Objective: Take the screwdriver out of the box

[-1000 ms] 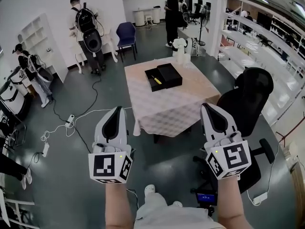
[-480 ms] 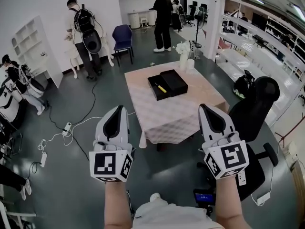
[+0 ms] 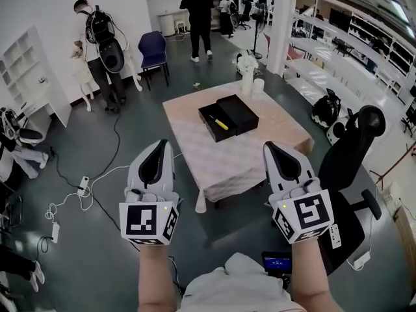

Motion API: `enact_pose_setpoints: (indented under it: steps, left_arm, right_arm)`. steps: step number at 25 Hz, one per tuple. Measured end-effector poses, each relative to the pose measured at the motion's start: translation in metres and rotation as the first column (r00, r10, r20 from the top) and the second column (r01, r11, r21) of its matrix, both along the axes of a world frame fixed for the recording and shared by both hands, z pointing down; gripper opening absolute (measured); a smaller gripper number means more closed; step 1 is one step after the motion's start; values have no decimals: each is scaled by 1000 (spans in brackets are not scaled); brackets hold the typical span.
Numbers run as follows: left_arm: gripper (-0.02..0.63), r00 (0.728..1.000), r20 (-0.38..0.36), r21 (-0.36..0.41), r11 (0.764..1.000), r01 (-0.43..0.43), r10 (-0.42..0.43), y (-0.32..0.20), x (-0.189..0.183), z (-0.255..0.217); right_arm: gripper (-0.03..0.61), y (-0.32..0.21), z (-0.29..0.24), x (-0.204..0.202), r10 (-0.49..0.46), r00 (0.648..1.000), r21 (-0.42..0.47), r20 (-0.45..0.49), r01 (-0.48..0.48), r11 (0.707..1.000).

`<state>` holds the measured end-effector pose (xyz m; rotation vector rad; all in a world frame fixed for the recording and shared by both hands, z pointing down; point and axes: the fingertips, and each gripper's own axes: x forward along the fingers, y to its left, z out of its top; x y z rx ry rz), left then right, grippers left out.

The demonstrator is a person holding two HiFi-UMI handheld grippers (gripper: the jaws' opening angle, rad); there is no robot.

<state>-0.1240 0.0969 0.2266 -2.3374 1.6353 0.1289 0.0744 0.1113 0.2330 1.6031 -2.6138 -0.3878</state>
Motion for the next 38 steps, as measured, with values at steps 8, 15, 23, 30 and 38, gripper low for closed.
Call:
enact_pose_setpoints:
  steps: [8,15,23,30,38]
  left_arm:
    - [11,1000,-17,-33,999,11,-11,-51,-20,18]
    - [11,1000,-6,-53,998,30,-30,-116,-17,33]
    - [11,998,-1,-69,995,66,-67,-214,-11,34]
    - [11,995,-10,-82,992,99,-100,-299,-5,39]
    - [11,991,-6,-130,983,132,-134,-362,-6,53]
  right_arm:
    - [3,-55,7,-14,4,1000,-9,-12,-4,1000]
    - [3,-127,21,-11,-21,1000,-17,-2,21,1000]
    - [3,-238,21,-3,-56,998,-23,9,56,998]
    - [3,-326,28,8,-71,997,-39,11,72,997]
    - [40,-396,43,11,-120,991,-116,60,126,985]
